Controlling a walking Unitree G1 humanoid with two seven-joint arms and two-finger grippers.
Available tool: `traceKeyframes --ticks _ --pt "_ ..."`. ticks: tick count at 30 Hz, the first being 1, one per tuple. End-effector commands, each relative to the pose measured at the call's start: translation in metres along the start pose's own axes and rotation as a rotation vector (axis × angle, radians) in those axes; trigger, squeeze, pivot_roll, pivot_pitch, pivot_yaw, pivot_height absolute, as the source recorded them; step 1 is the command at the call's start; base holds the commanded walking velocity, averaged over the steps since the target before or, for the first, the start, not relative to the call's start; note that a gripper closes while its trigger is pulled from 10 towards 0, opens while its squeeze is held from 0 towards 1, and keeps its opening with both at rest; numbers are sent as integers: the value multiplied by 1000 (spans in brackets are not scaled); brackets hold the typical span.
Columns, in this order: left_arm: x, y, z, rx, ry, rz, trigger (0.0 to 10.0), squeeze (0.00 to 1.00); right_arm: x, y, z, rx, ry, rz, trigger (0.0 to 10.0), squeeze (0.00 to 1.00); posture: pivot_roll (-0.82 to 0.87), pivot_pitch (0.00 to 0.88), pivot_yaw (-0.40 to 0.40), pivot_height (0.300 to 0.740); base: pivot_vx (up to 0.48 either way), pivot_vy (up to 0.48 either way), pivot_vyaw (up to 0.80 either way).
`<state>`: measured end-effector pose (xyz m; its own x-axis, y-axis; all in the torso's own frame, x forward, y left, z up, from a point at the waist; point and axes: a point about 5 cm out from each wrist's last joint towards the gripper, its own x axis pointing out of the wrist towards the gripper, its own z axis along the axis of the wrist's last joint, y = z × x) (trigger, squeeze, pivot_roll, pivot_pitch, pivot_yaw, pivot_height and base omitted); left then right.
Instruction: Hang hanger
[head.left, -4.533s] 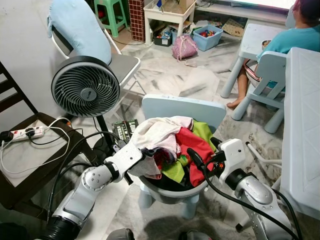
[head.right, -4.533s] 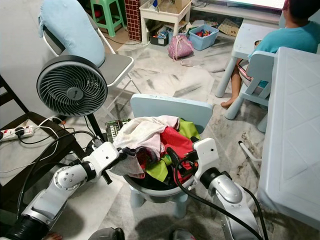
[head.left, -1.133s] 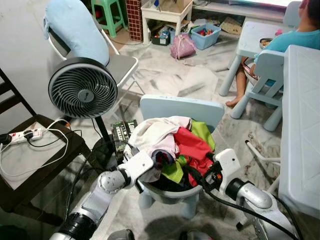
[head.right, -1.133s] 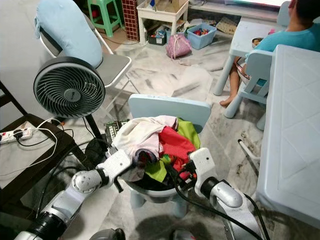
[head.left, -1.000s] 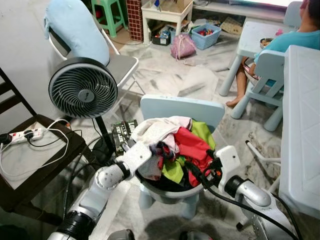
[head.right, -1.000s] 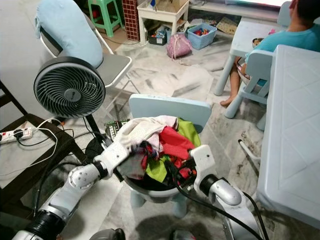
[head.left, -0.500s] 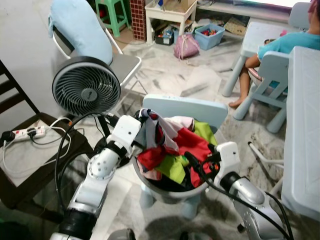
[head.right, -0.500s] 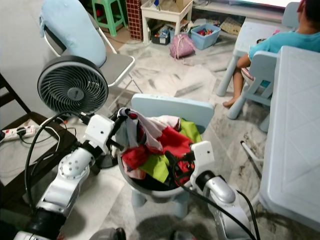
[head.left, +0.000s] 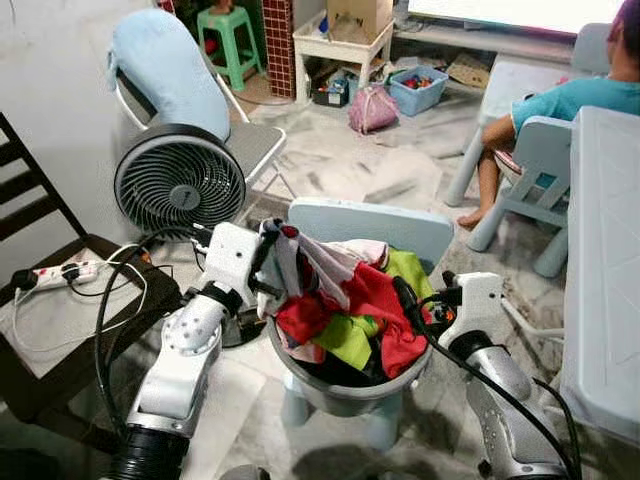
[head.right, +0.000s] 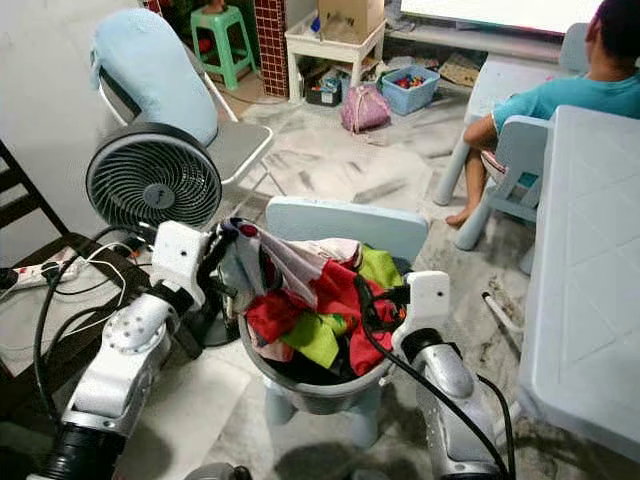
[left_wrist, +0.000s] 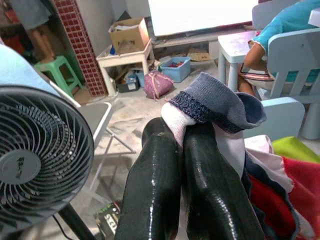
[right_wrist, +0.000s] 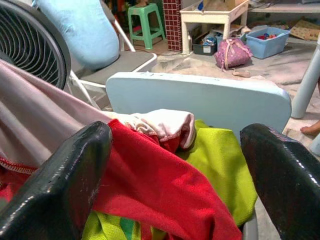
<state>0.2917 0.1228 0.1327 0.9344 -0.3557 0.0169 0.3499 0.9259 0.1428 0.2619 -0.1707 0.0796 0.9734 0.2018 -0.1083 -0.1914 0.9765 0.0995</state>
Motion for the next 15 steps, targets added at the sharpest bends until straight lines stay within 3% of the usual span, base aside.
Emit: traceKeyframes --ticks 1,6,8,11,15 --pt "-8 1 -5 -16 39 6 10000 0 -3 -5 -1 47 -18 -65 10000 0 -3 0 55 740 0 0 0" --pt "-18 -3 -14 -44 74 39 10000 0 -12 -17 -1 53 -39 -175 10000 0 -14 0 42 740 0 0 0" --pt "-20 -5 -19 -92 82 48 10000 0 -17 -24 -5 47 -41 -233 10000 0 -36 0 43 740 0 0 0" --pt "-16 -8 -18 -97 60 43 10000 0 -18 -27 -4 49 -55 -255 10000 0 -53 0 46 740 0 0 0" --pt "-6 -1 -15 -120 28 102 10000 0 -13 -27 4 93 -121 -285 10000 0 -72 0 66 740 0 0 0"
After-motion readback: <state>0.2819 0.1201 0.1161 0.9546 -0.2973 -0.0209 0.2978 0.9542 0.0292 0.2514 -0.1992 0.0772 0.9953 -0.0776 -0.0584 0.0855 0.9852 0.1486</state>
